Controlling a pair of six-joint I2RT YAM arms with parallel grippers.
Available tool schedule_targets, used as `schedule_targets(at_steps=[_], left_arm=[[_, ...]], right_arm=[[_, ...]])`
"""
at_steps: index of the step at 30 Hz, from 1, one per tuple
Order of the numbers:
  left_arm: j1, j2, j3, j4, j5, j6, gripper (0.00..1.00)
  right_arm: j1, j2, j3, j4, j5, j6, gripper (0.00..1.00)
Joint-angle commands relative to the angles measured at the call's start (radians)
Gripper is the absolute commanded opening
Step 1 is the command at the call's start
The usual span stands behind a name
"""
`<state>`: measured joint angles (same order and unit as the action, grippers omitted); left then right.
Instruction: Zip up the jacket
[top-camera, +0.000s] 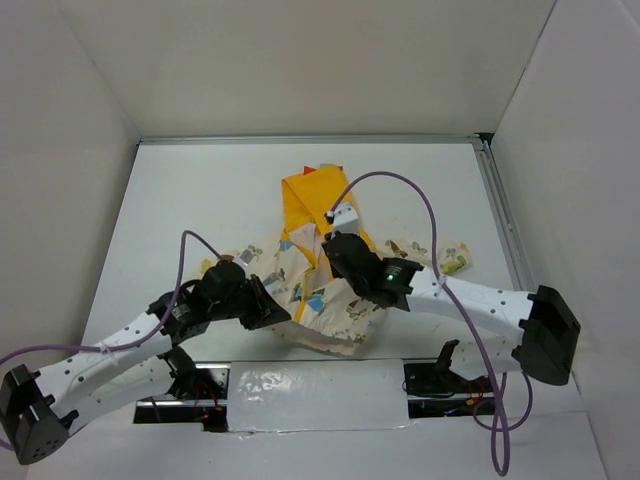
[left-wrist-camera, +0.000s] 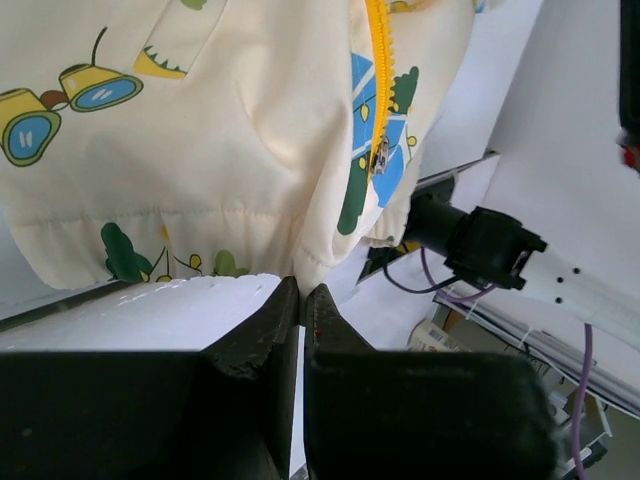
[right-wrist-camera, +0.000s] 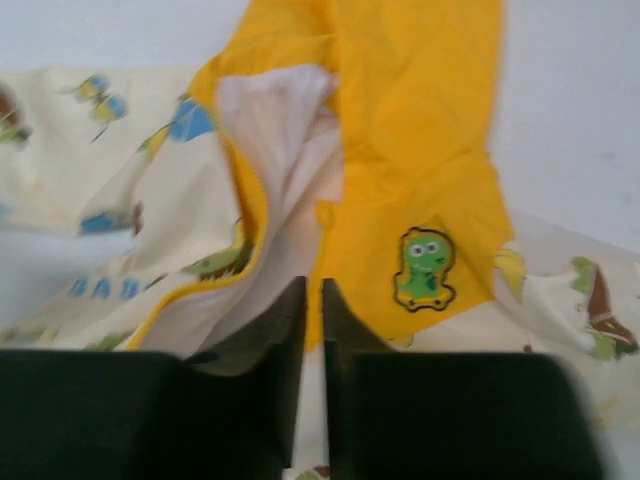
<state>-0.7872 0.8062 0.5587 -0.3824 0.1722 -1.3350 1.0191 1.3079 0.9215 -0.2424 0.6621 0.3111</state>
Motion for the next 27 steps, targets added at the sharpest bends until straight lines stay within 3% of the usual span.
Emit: schedule_targets(at_steps=[1,2,4,7,17,21,27], left_arm=[[-0.007,-0.01,-0.04,0.034,0.033,0.039,0.0],[-0.007,-0.004,-0.049,0.049,0.036,0.046,0.0],[-0.007,0.025,-0.056,0.048,0.029,0.043,0.0],[-0.009,0.082,-0.055,0.011,0.016,0.011,0.0],[-0.015,0.252,-0.094,0.046,0.067,0.002,0.0],[-0.023,0.266,-0.088,0.051,0.062,0.005,0.0],[-0.029,0.274,-0.082,0.031,0.039,-0.001,0.0]], right_arm=[[0.003,-0.142,-0.064,0.058,-0.302,0.057,0.24],[-0.001,-0.175,-0.125,0.083,-0.382,0.063,0.38],[-0.004,-0.257,-0.174,0.156,-0.531,0.097,0.47],[-0.013,-0.28,-0.228,0.207,-0.604,0.131,0.53],[-0.008,0.048,-0.159,0.215,-0.757,0.18,0.49],[-0.017,0.082,-0.18,0.235,-0.76,0.201,0.49],[-0.025,0.122,-0.207,0.345,-0.911,0.151,0.53]])
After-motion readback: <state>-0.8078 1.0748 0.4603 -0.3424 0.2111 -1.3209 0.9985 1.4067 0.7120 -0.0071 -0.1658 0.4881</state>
